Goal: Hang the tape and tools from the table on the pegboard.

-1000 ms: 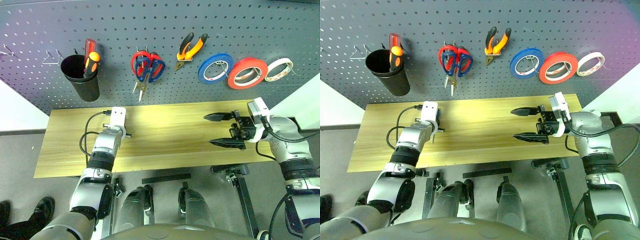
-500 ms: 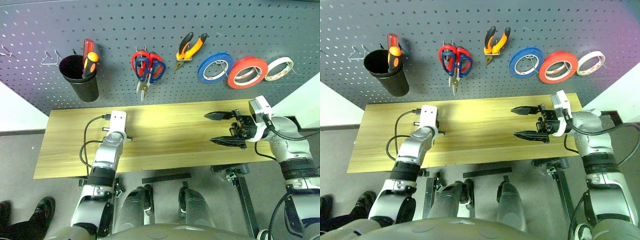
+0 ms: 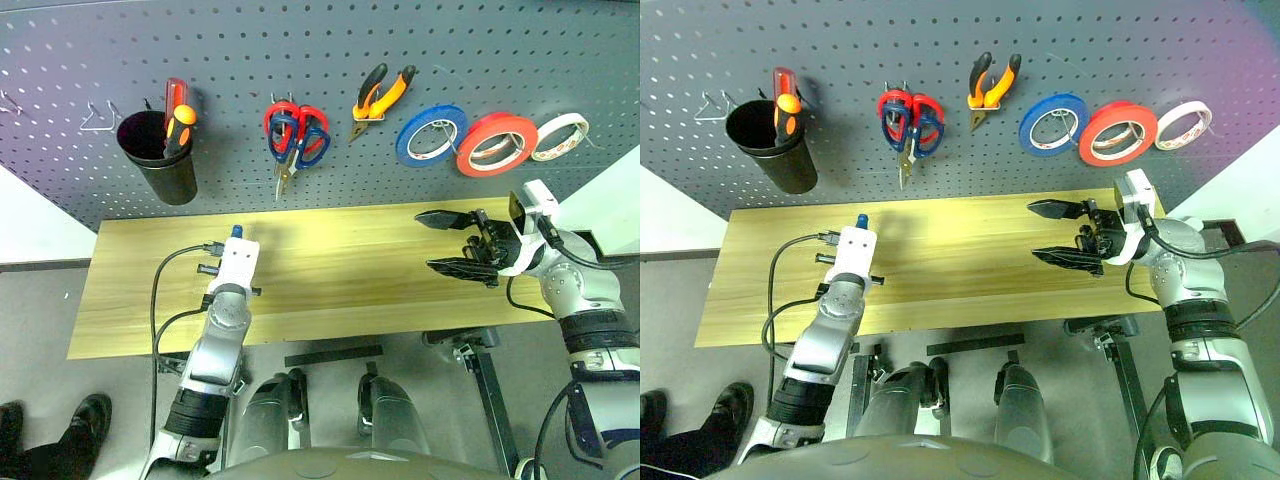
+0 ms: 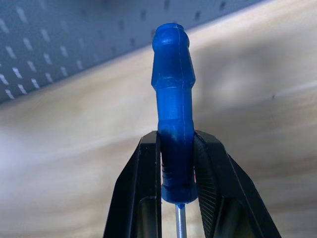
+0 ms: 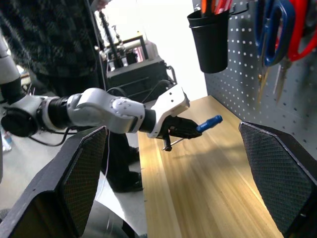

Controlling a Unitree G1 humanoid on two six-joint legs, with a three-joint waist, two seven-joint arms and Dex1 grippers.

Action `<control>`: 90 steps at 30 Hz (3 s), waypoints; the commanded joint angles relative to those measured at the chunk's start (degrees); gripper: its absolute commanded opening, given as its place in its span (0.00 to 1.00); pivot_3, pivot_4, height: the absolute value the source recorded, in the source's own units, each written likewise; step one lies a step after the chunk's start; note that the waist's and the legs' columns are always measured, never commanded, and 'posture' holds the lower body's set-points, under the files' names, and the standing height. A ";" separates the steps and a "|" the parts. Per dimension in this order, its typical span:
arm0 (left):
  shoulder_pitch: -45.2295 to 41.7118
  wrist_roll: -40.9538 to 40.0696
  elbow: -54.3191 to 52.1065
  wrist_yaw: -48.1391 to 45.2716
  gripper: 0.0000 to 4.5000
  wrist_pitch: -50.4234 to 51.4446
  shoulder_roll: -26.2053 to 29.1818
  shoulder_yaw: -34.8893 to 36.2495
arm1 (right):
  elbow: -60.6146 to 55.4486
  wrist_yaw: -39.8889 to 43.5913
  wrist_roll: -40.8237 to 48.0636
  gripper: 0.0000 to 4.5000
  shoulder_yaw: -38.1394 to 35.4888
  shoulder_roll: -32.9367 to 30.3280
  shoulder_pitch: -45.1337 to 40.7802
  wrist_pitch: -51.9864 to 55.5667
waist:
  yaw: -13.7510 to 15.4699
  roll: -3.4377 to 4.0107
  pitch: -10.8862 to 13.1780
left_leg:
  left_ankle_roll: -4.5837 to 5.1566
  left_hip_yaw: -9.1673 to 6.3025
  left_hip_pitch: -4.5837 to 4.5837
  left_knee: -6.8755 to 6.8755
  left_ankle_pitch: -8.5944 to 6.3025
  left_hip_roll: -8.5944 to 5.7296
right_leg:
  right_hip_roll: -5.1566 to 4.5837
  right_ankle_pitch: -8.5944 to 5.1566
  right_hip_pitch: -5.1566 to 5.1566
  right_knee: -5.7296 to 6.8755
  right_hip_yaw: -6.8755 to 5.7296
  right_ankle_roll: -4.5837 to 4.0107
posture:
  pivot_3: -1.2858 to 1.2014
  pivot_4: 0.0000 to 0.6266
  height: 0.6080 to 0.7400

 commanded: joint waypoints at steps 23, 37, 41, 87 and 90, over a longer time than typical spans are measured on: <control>7.60 12.79 -14.62 3.61 0.13 -28.46 3.82 -2.86 | 8.80 0.36 5.93 1.00 -1.77 -0.51 -4.40 -1.16 | -0.01 0.03 -0.05 | 0.02 0.04 0.00 -0.14 0.01 0.00 | -0.04 0.10 0.07 -0.28 -0.24 0.02 | 0.45 0.35 1.00; 2.85 14.76 -19.00 2.92 0.13 -33.84 4.21 3.12 | 6.28 0.36 12.39 1.00 -3.08 -0.85 -2.58 -1.76 | 0.04 0.03 -0.10 | 0.18 0.05 0.00 -0.10 0.11 0.01 | -0.04 0.19 0.15 -0.32 -0.45 0.05 | 0.45 0.33 1.00; -0.79 14.39 -19.45 1.82 0.13 -31.41 4.29 6.21 | -0.03 0.36 13.76 1.00 -1.83 -1.00 0.44 -4.50 | 0.13 0.03 -0.15 | 0.21 0.05 0.00 -0.09 0.13 0.01 | -0.03 0.19 0.18 -0.25 -0.57 0.06 | 0.46 0.32 1.00; -17.06 -5.02 3.13 -3.91 0.64 -43.48 11.38 19.94 | -2.25 0.36 14.14 1.00 -0.96 -1.28 -0.13 -6.58 | -0.04 0.00 -0.23 | 0.30 0.05 0.00 0.80 0.11 0.05 | -0.02 0.43 0.37 0.20 -0.59 0.25 | 0.45 0.31 1.00; -16.56 -5.32 2.43 -3.45 0.87 -44.25 10.85 20.11 | -2.18 0.36 14.05 1.00 -0.98 -1.28 -0.22 -6.32 | -0.02 0.00 -0.24 | 0.30 0.05 0.00 0.81 0.11 0.05 | -0.02 0.43 0.37 0.20 -0.59 0.25 | 0.45 0.31 1.00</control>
